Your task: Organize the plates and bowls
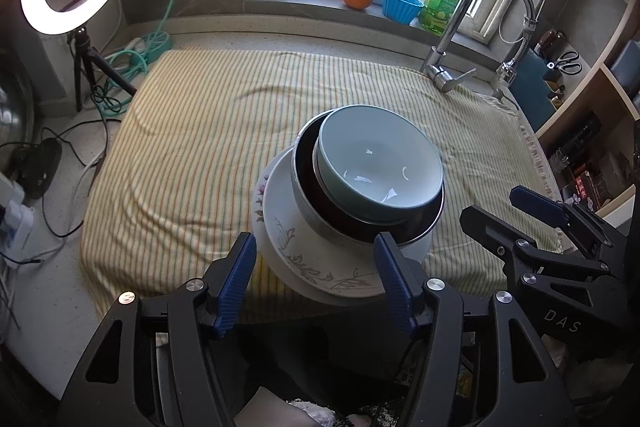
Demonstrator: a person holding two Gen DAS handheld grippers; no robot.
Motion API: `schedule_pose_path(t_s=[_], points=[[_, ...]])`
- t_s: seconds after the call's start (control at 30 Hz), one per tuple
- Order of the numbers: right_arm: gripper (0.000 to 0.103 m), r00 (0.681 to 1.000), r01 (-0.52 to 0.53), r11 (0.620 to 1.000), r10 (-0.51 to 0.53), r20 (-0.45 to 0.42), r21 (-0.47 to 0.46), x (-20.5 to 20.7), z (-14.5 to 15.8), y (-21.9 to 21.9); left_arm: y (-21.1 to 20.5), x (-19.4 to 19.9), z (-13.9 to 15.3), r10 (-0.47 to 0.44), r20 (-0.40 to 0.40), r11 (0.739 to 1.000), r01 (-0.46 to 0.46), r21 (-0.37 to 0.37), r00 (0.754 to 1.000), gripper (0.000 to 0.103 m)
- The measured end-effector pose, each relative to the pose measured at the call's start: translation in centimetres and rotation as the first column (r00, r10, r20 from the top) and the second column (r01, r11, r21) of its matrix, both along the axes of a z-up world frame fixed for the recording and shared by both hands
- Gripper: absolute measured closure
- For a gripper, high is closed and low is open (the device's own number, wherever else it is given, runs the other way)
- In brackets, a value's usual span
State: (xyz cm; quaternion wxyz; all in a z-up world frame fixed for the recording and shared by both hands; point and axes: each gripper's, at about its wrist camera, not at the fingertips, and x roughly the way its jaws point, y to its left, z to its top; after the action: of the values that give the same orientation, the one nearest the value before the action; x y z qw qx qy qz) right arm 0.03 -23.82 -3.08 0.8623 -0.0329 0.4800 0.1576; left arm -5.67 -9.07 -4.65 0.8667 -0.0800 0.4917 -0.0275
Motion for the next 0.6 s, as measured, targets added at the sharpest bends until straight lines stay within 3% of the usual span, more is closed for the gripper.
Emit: schedule_pose_path(t_s=[0.6], points=[[0.031, 1.0, -0.005, 1.0, 0.005, 0.003, -0.005, -0.05, 0.02, -0.22, 0.04, -0.07, 0.01, -0.001, 0.003, 1.0, 0.001, 0.0, 1.0, 0.042]])
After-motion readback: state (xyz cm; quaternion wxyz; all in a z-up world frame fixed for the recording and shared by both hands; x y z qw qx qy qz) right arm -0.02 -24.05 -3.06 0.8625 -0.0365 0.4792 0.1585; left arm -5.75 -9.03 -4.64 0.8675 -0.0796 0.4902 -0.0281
